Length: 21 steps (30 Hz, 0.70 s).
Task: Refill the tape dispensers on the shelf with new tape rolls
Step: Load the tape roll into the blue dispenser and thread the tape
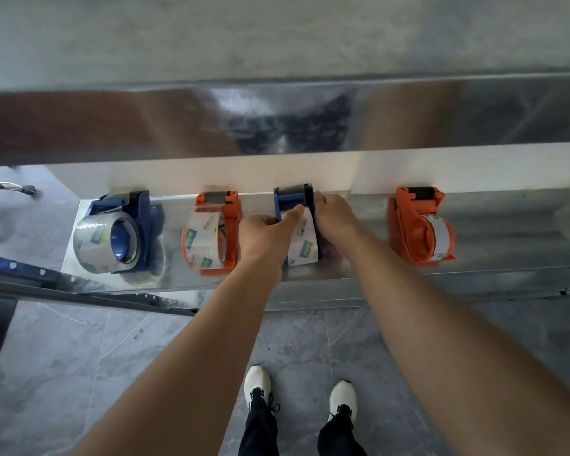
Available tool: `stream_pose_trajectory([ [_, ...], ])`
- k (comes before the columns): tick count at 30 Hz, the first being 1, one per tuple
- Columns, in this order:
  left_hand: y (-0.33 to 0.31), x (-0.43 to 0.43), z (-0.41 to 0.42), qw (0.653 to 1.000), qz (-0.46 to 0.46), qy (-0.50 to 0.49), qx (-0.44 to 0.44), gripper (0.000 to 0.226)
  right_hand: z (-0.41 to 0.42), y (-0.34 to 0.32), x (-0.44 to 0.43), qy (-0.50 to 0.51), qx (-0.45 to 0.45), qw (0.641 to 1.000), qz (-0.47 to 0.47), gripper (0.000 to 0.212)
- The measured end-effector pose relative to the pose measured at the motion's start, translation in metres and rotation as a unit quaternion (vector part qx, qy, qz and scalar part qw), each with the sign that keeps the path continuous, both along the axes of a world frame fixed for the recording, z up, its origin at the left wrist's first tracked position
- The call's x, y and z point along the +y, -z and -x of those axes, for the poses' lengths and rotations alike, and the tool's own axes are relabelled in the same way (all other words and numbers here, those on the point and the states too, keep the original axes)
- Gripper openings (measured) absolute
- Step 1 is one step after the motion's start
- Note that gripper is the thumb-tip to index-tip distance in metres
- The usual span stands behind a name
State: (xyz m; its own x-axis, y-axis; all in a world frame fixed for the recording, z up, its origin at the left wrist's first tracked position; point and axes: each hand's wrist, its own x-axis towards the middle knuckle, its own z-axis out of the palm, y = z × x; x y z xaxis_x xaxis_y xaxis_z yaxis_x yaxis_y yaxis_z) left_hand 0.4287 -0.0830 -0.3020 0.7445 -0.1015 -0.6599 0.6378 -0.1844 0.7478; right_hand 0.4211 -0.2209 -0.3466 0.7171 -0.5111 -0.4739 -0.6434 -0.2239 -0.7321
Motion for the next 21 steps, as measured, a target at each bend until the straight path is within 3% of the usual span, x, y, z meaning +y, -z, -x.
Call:
stream_pose_trajectory([
  [3, 0.0, 0.0, -0.004, 1.0, 0.005, -0.013, 0.013, 0.049, -0.003, 0.001, 0.002, -0.02, 0.018, 0.999, 0.04, 0.046],
  [8, -0.001, -0.003, -0.009, 1.0, -0.026, 0.009, -0.01, 0.041, -0.005, 0.007, -0.002, -0.05, 0.035, 0.993, 0.099, 0.048],
  [10, 0.0, -0.006, -0.011, 0.999, -0.04, 0.019, -0.023, 0.038, -0.001, 0.006, -0.002, -0.015, 0.003, 0.995, 0.102, 0.049],
  [13, -0.001, -0.007, -0.012, 0.998, -0.053, 0.026, -0.025, 0.038, 0.004, 0.002, -0.003, 0.052, -0.047, 0.99, 0.123, 0.032],
  [21, -0.003, -0.01, -0.015, 0.984, -0.143, 0.08, -0.063, 0.049, 0.023, -0.009, -0.003, 0.081, -0.092, 0.991, 0.052, 0.026],
])
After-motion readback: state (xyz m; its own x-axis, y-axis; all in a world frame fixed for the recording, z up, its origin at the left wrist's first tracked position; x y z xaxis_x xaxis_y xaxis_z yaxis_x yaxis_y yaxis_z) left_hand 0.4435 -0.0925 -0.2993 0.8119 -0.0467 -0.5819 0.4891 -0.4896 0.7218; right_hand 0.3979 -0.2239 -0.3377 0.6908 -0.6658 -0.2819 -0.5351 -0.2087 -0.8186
